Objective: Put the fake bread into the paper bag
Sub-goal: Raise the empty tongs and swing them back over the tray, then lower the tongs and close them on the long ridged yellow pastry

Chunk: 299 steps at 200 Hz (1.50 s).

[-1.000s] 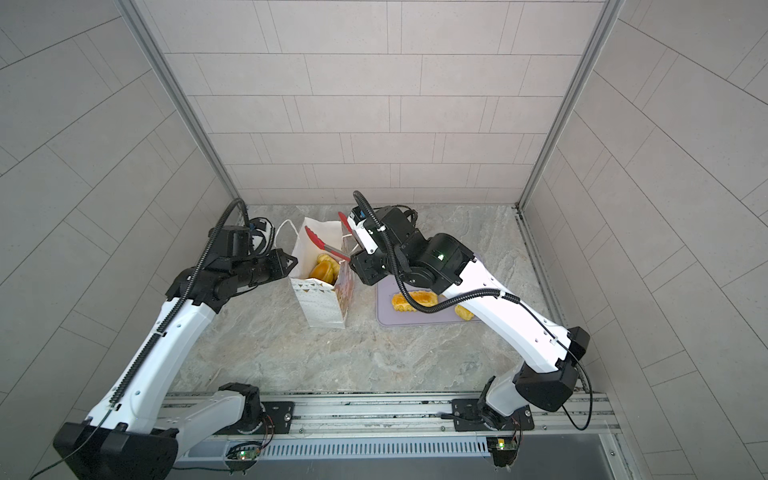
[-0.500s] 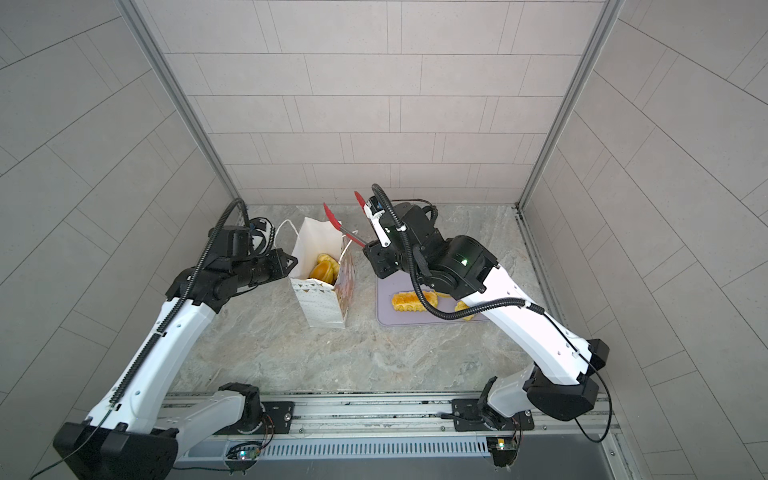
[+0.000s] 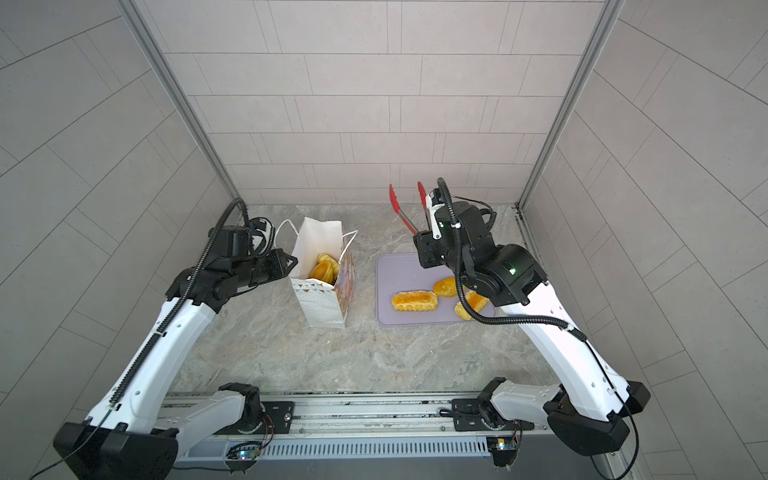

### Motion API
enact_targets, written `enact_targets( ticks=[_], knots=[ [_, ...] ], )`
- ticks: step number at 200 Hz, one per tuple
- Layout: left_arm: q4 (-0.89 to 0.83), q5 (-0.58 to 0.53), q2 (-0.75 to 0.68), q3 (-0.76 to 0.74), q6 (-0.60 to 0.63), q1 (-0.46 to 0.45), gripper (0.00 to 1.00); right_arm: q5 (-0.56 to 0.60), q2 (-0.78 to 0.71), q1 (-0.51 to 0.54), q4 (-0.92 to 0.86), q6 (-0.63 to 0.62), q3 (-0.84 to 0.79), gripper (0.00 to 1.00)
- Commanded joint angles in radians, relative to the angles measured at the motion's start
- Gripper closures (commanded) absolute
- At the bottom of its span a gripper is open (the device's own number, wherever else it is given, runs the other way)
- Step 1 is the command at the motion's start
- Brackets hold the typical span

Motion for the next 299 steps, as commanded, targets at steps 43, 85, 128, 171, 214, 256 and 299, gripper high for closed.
enact_targets(
  ticks=[43, 85, 128, 171, 214, 256, 299],
  knots=[
    [-0.003, -0.004, -0.013, -0.002, 0.009, 0.005, 0.86, -0.164, -0.135, -0.275, 0.010, 0.105, -0.308, 0.52],
    [0.002, -0.004, -0.013, -0.002, 0.013, 0.007, 0.86, -0.257, -0.241, -0.453, 0.013, 0.132, -0.497, 0.53],
    [0.005, -0.006, -0.012, 0.000, 0.027, 0.007, 0.86, -0.387, -0.307, -0.654, 0.000, 0.137, -0.633, 0.53],
    [0.014, -0.012, -0.016, -0.004, 0.035, 0.007, 0.86, -0.430, -0.354, -0.787, -0.048, 0.133, -0.704, 0.54],
    [0.035, 0.010, -0.015, -0.010, 0.031, 0.006, 0.86, -0.429, -0.390, -0.809, -0.060, 0.169, -0.766, 0.55],
    [0.047, 0.021, -0.015, -0.025, 0.031, 0.006, 0.86, -0.437, -0.408, -0.809, -0.041, 0.201, -0.810, 0.55],
    [0.052, 0.024, -0.012, -0.027, 0.029, 0.006, 0.86, -0.483, -0.397, -0.809, 0.023, 0.234, -0.858, 0.55]
  ],
)
